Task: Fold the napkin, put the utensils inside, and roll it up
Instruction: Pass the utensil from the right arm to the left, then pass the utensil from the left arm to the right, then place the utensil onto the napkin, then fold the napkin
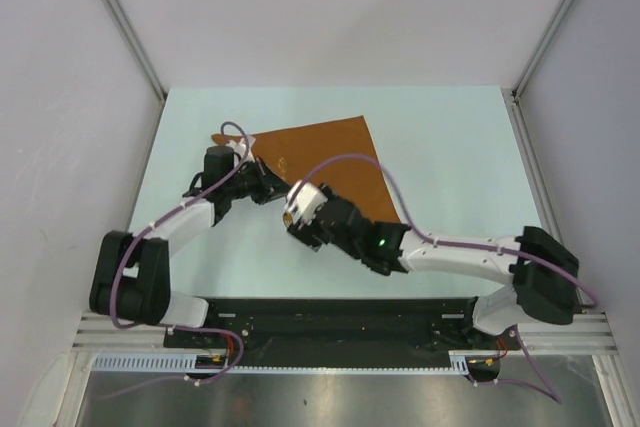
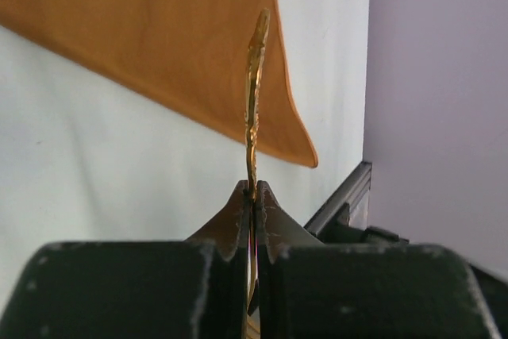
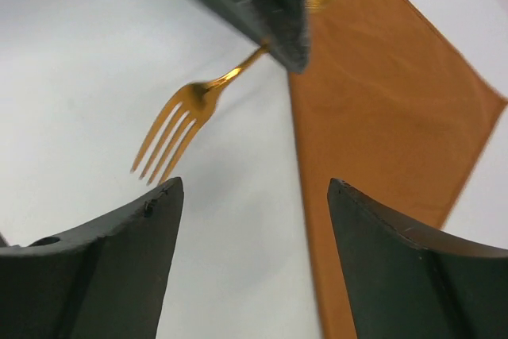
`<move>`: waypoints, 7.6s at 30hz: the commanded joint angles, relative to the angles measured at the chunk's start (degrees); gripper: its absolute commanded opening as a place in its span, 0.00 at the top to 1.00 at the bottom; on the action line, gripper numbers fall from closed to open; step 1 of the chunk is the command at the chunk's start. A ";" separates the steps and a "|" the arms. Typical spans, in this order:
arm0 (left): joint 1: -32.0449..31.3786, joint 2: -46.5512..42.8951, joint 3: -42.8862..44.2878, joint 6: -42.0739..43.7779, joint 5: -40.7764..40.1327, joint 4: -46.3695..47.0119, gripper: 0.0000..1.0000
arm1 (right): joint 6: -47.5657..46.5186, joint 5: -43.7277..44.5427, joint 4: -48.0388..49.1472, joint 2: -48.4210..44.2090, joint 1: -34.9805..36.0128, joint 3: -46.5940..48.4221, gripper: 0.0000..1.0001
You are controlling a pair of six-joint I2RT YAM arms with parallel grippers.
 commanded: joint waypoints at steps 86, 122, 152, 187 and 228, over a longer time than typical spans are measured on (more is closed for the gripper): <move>10.19 -15.92 6.01 16.65 -16.11 -13.12 0.00 | -2.28 -41.96 -35.19 47.04 -30.34 53.47 1.00; 10.89 -16.71 5.39 15.77 -13.12 -12.33 0.00 | 0.61 -39.07 -41.44 37.58 -33.24 55.79 0.44; 10.89 -17.77 5.57 16.30 -10.92 -12.33 0.00 | 61.79 -35.63 -22.89 -23.45 -58.29 -27.38 0.26; 10.89 -17.33 5.31 15.42 -9.43 -11.54 0.00 | 64.96 -32.82 -24.21 -21.33 -56.27 -31.51 0.48; 10.89 -17.15 4.87 14.36 -7.58 -10.66 0.00 | 61.72 -14.11 -36.50 -14.47 -46.34 -20.36 1.00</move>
